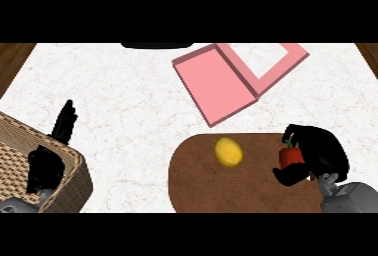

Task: Pick the bell pepper from the cutting board and place it in the cardboard box

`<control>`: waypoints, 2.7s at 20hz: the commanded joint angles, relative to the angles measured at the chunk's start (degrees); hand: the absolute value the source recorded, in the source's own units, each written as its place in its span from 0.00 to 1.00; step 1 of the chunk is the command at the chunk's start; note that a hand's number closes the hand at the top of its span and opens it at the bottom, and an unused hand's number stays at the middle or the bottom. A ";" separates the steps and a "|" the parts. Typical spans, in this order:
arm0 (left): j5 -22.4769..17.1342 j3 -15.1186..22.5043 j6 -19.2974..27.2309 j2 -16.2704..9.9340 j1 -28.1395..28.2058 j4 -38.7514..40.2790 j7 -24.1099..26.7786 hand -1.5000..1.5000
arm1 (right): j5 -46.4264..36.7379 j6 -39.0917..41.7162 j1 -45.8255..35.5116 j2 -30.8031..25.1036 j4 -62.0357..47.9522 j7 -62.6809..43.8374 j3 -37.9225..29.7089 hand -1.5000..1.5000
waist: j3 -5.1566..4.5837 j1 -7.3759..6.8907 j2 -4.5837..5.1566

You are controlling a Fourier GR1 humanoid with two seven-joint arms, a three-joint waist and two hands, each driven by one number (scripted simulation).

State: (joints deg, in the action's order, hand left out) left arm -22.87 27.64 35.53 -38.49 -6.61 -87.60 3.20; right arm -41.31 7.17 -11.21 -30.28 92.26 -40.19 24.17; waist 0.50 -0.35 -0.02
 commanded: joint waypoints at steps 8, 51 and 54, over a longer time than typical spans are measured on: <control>0.54 0.96 -4.05 -0.96 1.34 1.84 -1.00 0.50 | -1.63 -1.69 -9.03 -7.43 -11.60 12.13 -11.53 1.00 | -0.50 0.26 0.02; -2.05 6.16 -2.30 -1.31 -1.76 4.76 2.68 0.50 | 4.03 -11.44 -55.90 21.18 -54.88 20.55 -19.19 1.00 | -0.56 -2.46 1.15; -3.66 5.34 -2.08 -2.44 -4.09 3.44 -0.40 0.50 | 4.58 -14.98 -56.52 24.36 -60.31 19.59 -21.16 0.00 | -0.50 -2.36 1.11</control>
State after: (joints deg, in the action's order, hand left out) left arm -26.53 32.19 37.26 -40.27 -10.36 -85.88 6.06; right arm -36.28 -3.80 -65.90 -10.09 38.97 -19.44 4.30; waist 0.28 -2.66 0.86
